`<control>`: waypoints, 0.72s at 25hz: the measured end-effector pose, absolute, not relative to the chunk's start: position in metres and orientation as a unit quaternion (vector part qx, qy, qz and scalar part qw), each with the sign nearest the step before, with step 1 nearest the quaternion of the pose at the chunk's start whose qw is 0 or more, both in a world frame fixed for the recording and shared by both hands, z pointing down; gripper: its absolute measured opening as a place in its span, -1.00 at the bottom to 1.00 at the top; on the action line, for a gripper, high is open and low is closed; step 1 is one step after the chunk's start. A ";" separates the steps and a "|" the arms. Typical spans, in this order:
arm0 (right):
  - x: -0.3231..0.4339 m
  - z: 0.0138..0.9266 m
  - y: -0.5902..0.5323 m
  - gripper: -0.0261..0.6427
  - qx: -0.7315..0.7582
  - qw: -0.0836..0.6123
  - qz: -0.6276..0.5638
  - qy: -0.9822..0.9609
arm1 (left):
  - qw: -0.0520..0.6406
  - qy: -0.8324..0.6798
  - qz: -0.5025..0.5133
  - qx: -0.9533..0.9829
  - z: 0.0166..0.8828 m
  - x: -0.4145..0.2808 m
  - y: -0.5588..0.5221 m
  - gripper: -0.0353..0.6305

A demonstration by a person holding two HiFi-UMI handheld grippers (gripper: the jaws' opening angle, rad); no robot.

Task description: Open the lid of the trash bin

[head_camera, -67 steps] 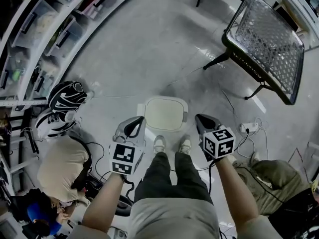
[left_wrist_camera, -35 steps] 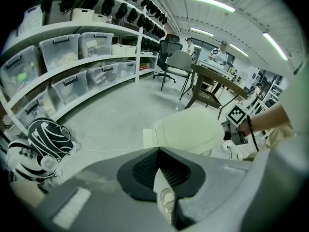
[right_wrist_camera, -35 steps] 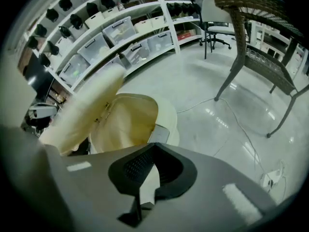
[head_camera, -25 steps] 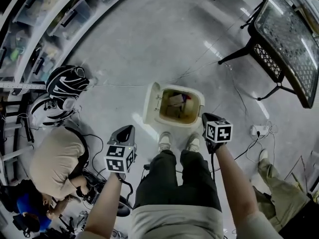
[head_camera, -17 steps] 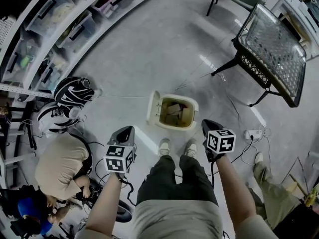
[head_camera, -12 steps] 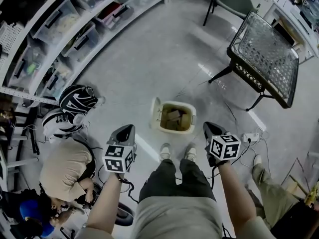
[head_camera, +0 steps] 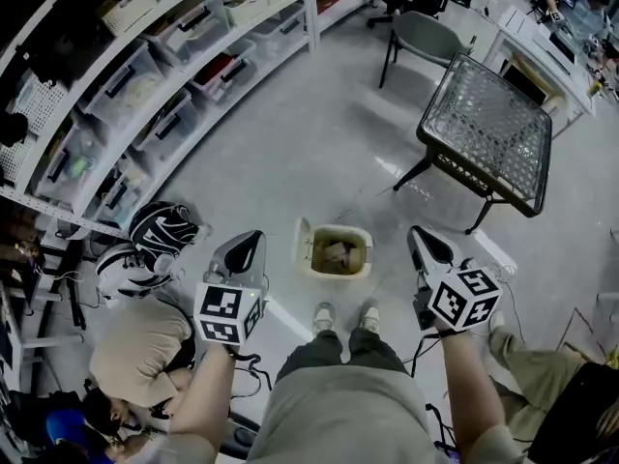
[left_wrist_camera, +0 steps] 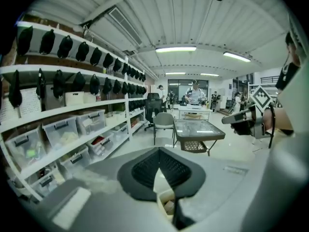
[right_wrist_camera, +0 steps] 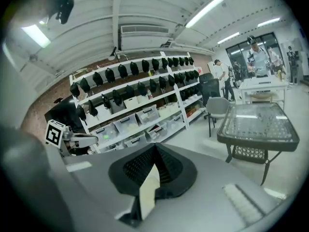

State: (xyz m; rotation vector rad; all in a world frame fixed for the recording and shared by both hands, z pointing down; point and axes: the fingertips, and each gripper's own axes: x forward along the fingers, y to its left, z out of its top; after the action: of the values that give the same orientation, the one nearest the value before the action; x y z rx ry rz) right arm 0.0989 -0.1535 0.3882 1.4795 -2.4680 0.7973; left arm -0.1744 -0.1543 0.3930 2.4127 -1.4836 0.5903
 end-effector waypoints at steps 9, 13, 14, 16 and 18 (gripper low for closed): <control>0.096 0.260 -0.131 -0.91 0.496 0.036 0.152 -0.854 | 0.009 -0.486 0.152 0.860 0.274 -0.143 -0.148 -0.89; 0.087 0.224 -0.116 -0.91 0.482 0.027 0.113 -0.869 | 0.003 -0.490 0.121 0.863 0.239 -0.132 -0.136 -0.89; 0.084 0.216 -0.112 -0.92 0.476 0.025 0.106 -0.872 | 0.001 -0.490 0.115 0.864 0.232 -0.130 -0.134 -0.88; 0.077 0.204 -0.106 -0.92 0.467 0.020 0.096 -0.879 | -0.006 -0.489 0.107 0.866 0.222 -0.128 -0.131 -0.89; 0.072 0.195 -0.102 -0.91 0.460 0.017 0.089 -0.883 | -0.010 -0.489 0.103 0.866 0.215 -0.128 -0.128 -0.89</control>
State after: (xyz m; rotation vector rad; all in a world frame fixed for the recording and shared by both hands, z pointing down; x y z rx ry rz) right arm 0.0725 -0.1024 0.1953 1.4290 -2.7447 0.2753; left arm -0.1283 -0.1280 0.2146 2.7376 -1.5478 0.3264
